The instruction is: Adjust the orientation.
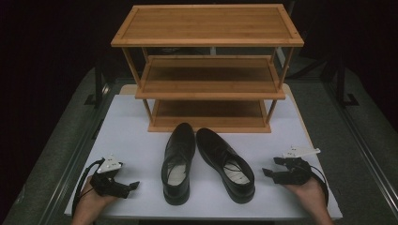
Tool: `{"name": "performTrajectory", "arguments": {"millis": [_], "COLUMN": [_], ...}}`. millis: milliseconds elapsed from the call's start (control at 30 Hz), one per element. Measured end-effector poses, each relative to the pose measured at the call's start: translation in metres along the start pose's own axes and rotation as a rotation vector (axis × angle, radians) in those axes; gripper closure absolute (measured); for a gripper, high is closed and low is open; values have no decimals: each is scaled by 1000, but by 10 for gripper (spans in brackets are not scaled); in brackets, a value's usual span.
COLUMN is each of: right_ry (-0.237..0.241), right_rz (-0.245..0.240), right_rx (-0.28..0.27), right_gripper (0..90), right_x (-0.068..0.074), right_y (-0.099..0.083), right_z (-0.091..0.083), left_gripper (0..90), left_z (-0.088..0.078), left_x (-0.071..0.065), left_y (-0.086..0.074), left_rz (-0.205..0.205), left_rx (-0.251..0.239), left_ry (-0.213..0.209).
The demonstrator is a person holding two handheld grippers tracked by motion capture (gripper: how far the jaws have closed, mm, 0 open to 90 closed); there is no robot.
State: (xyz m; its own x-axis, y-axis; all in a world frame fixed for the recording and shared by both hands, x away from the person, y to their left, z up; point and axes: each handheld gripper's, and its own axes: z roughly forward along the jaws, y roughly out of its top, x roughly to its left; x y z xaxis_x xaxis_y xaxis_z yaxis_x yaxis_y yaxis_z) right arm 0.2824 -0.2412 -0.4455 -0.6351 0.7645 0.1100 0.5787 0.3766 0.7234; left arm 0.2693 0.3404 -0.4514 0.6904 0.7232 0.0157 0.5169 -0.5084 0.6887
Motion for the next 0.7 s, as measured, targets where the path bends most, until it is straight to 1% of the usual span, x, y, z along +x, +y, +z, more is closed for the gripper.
{"name": "performTrajectory", "arguments": {"millis": [33, 100, 133, 167, 200, 267, 300, 333, 400, 433, 467, 567, 600, 700], "right_ry": [11, 53, 73, 73, 99, 124, 124, 150, 172, 172, 191, 203, 220, 232], "right_rz": [-9, -16, -18, -18, -23, -37, -37, -52, -67, -67, -76, -88, -93, -103], "right_rx": [-11, -23, -26, -26, -42, -48, -48, -54, -52, -52, -54, -53, -48, -43], "right_gripper": [431, 556, 655, 655, 788, 870, 870, 896, 896, 896, 896, 897, 897, 897], "right_x": [0, 1, 1, 1, 2, 4, 4, 6, 9, 9, 11, 13, 16, 18], "right_y": [1, 7, 14, 14, 25, 34, 34, 41, 49, 49, 55, 60, 65, 69], "right_z": [-2, -4, -5, -5, -3, -1, -1, 2, 7, 7, 12, 16, 21, 26], "left_gripper": [0, 0, 0, 0, 0, 0, 0, 0, 0, 0, 0, 0, 0, 0], "left_z": [0, 0, 0, 0, 0, 0, 0, 0, 0, 0, 0, 0, 0, 0], "left_x": [0, 0, 0, 0, 0, 0, 0, 0, 0, 0, 0, 0, 0, 0], "left_y": [0, 0, 0, 0, 0, 0, 0, 0, 0, 0, 0, 0, 0, 0], "left_rz": [1, 0, 0, 0, 0, -1, -1, -1, -1, -1, -2, -2, -1, -2], "left_rx": [-1, -1, 0, 0, 0, 0, 0, 0, 0, 0, 0, 0, 0, 0], "left_ry": [0, 0, 0, 0, 0, -1, -1, -2, -2, -2, -2, -2, -2, -2]}}
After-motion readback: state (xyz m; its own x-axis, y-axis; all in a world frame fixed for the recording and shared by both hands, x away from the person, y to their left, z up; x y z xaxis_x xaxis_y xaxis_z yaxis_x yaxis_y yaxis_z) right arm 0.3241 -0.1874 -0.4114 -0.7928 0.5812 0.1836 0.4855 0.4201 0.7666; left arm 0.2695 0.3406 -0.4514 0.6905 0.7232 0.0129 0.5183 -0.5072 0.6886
